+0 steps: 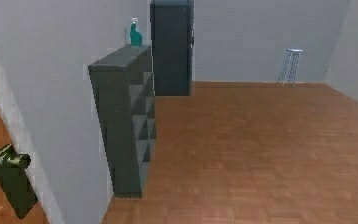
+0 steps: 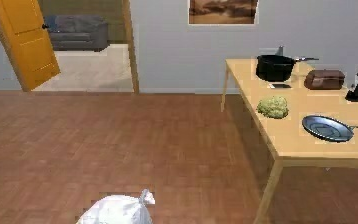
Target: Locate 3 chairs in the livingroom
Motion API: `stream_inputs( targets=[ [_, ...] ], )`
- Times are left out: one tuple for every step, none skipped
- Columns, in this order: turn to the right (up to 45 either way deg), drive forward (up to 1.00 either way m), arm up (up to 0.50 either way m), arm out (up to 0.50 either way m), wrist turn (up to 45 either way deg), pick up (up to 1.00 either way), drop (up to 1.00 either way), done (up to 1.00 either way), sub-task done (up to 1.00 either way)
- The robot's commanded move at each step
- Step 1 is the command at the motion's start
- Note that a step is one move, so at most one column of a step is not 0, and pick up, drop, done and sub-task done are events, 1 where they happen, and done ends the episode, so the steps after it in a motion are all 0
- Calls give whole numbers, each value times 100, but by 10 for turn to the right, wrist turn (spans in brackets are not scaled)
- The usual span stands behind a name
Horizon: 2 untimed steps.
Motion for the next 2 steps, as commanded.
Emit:
stream_inputs(
  targets=[
    [0, 60, 0, 0, 0, 0, 0, 0, 0],
    [450, 0, 0, 0, 0, 0, 0, 0, 0]
  ],
)
